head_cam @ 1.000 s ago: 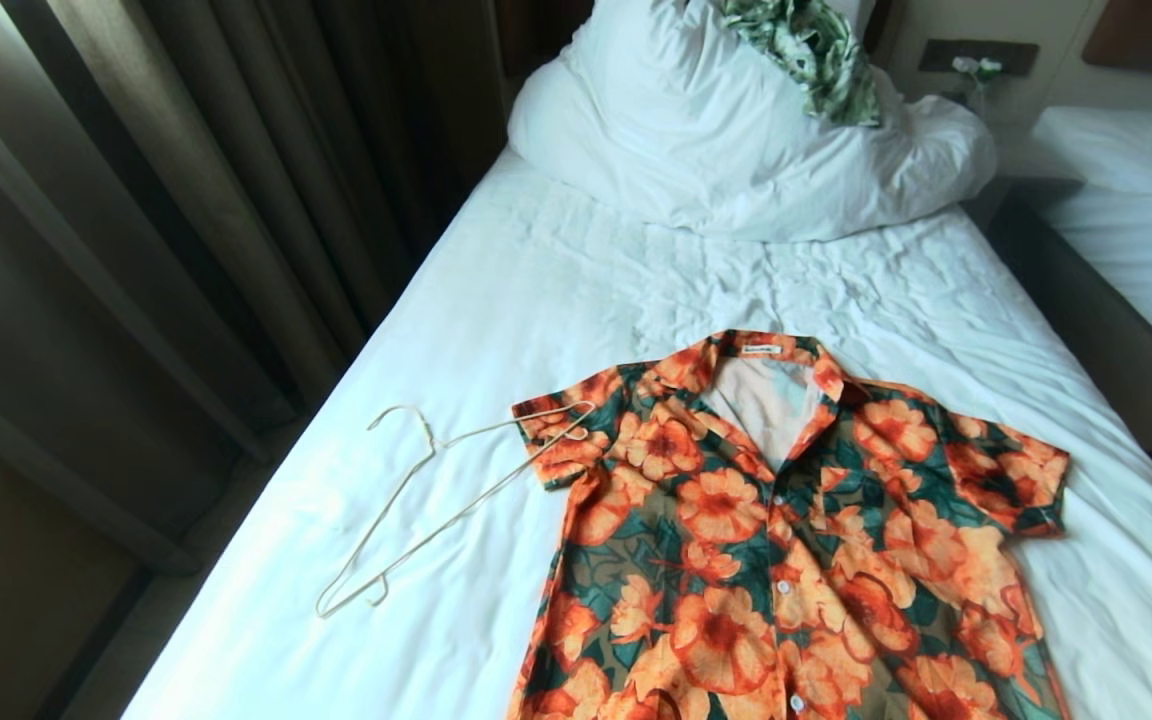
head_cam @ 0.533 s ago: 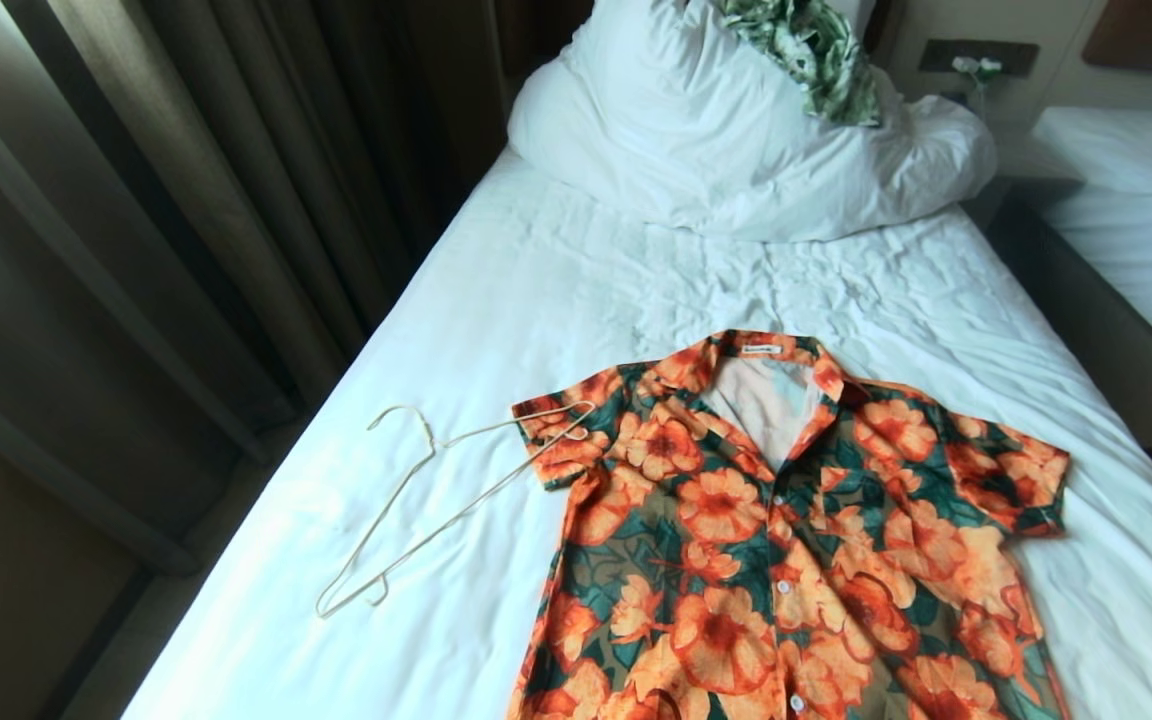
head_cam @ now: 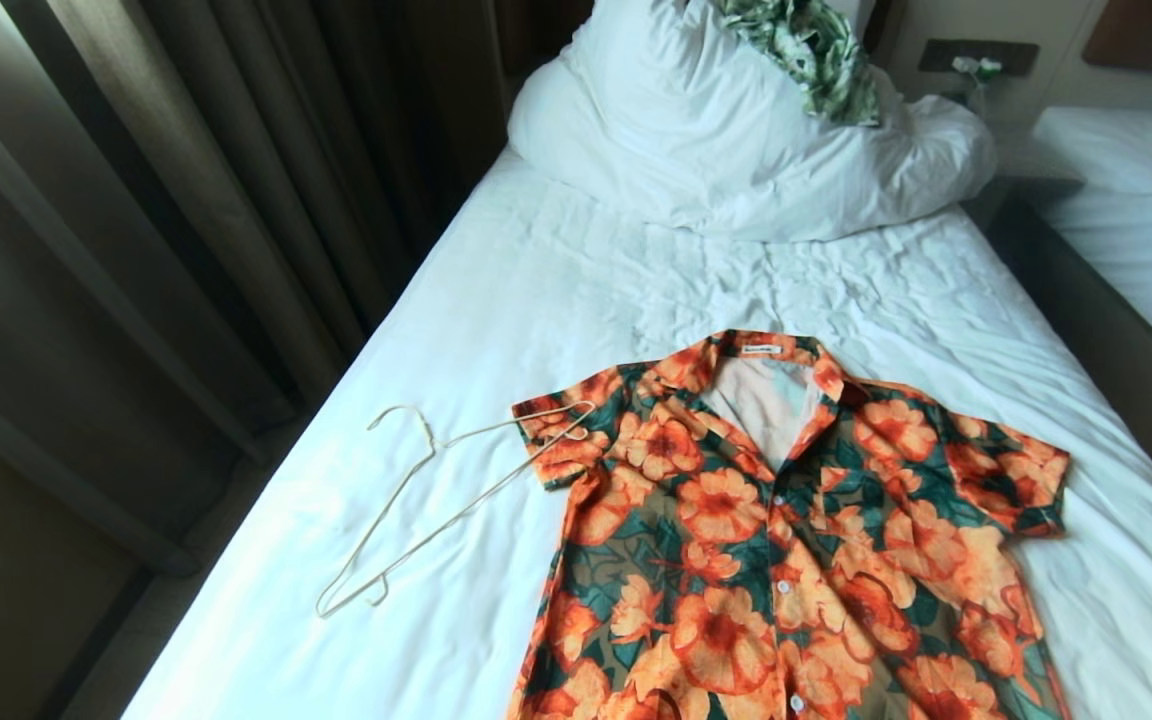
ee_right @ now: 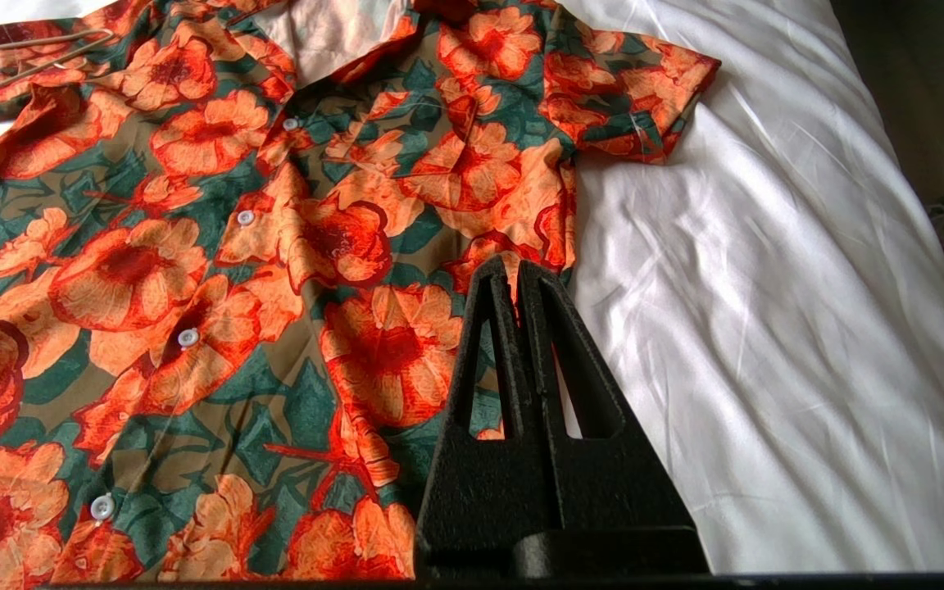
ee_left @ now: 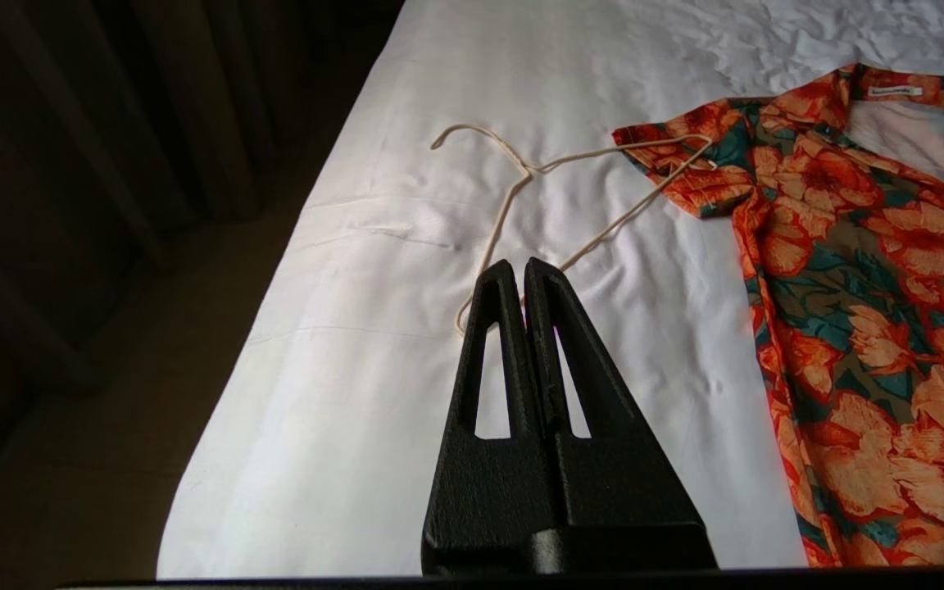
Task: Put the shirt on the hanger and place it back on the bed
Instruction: Lift the shirt and hanger
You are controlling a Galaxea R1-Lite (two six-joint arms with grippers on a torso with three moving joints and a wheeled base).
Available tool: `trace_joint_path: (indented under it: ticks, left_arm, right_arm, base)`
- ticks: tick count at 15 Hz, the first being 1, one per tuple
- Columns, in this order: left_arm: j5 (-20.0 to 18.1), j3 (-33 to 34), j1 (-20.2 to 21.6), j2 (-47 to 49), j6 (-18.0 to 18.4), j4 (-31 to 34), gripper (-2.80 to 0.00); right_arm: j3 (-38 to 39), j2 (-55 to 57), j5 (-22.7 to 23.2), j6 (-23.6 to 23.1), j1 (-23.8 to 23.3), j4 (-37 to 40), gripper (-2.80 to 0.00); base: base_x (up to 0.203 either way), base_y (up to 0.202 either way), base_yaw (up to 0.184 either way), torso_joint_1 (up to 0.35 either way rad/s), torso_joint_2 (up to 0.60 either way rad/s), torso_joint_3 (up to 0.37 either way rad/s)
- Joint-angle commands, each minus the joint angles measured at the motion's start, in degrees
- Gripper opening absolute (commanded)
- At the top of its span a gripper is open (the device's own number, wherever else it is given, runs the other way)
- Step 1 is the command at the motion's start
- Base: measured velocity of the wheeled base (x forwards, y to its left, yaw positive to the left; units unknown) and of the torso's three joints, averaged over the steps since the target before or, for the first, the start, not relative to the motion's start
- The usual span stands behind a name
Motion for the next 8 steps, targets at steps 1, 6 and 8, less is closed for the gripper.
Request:
trace_joint_path:
  ticks: [1,6,8]
  left_arm:
    - [0.0,2.1,0.0,0.1,-0.3,0.0,-2.80]
    - [-0.4,-0.6,0.0,0.1,-0.9,0.3,-2.80]
    - [-1.3,-6.5,0.0,2.6,-1.7,1.7,-2.80]
  right_arm:
    - [0.0,0.0,0.0,0.0,0.0,0.0,-2.80]
    - [0.0,0.0,0.0,0.0,0.0,0.0,-2.80]
    - [0.0,0.0,0.0,0.0,0.0,0.0,-2.80]
  base:
    - [0.000,0.000,0.000,0.000,0.00,0.000]
    - [0.000,0.000,0.000,0.000,0.00,0.000]
    - [0.000,0.000,0.000,0.000,0.00,0.000]
